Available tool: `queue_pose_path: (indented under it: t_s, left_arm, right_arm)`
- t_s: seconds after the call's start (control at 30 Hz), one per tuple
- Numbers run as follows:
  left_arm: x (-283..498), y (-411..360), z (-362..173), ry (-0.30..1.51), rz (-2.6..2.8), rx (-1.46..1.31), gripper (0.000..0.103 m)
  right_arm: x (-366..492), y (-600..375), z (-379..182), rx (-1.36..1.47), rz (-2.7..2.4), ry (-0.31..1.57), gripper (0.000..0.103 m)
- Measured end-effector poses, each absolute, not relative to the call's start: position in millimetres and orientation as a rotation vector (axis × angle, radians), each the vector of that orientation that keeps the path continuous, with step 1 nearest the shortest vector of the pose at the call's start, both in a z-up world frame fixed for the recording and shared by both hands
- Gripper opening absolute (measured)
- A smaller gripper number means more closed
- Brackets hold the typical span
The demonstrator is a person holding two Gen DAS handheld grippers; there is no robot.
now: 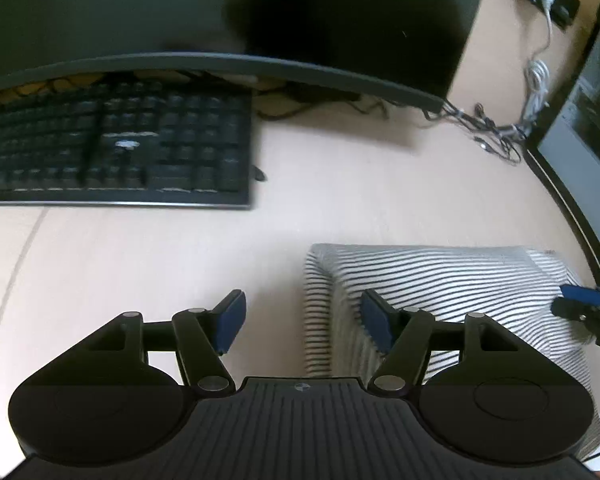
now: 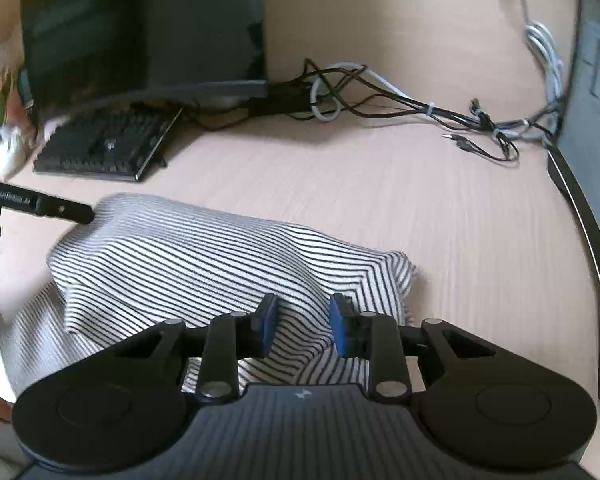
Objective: Fold clothes
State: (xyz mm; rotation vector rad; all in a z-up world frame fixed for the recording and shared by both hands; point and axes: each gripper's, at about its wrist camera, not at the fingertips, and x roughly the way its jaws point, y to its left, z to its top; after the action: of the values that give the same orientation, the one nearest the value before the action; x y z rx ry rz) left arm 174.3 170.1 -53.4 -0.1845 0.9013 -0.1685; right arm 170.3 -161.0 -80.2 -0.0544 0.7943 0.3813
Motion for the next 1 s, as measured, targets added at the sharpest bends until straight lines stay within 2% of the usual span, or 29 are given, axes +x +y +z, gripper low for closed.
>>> queue_pose_path:
  t_s: [0.03,0.1,0.13,0.17,0.2,0.47,0.5,0.53,0.57,0.67,0.77,0.9,0.97,1.0]
  left_arm:
    - [172,174,-50,0.902,-0.169,-0.203,0.066]
    - [169,183,-43,0.904,-0.172,-0.241,0.069]
    - [170,182,-41,0.919,-0.214,-0.281,0.076]
    - [171,179,-41,0.937,-0.243,-0.296,0.082]
    - [172,173,-43,0.955,-0.259,-0.297,0.083]
    - [197,121,-77,1.065,-0.342,-0.255,0.08]
    - [203,117,-78,1.061,-0.337,-0.248,0.08]
    - [208,113,-79,1.057,-0.332,-0.241,0.079]
    - [218,107,-78,1.042,-0.329,-0.232,0.075]
    - [248,90,-74,0.998,-0.318,-0.204,0.066]
    - [277,73,-67,0.952,-0.313,-0.186,0.051]
    - [299,58,-55,0.907,-0.313,-0.208,0.04]
    - [299,58,-54,0.898,-0.295,-0.228,0.029]
    - [297,60,-53,0.894,-0.29,-0.239,0.028]
  right_arm:
    - [167,-162,-74,-0.068,0.371,0.789,0.026]
    - [164,-168,-62,-0.064,0.333,0.763,0.033]
    - [165,-171,-58,-0.034,0.313,0.755,0.041]
    - [167,-178,-59,0.022,0.3,0.764,0.055]
    - [169,-185,-59,0.078,0.286,0.773,0.06]
    - [189,-192,-105,0.345,0.268,0.893,0.064]
    - [191,-190,-105,0.328,0.27,0.877,0.063]
    - [194,-188,-106,0.309,0.271,0.862,0.057]
    - [197,-190,-103,0.306,0.28,0.848,0.044]
    - [226,-209,-98,0.269,0.294,0.831,0.033]
    - [263,-221,-86,0.216,0.259,0.795,0.026]
    - [288,-241,-62,0.231,0.235,0.727,0.023]
    - [290,-248,-54,0.235,0.236,0.705,0.023]
    - [291,-250,-51,0.232,0.239,0.696,0.023]
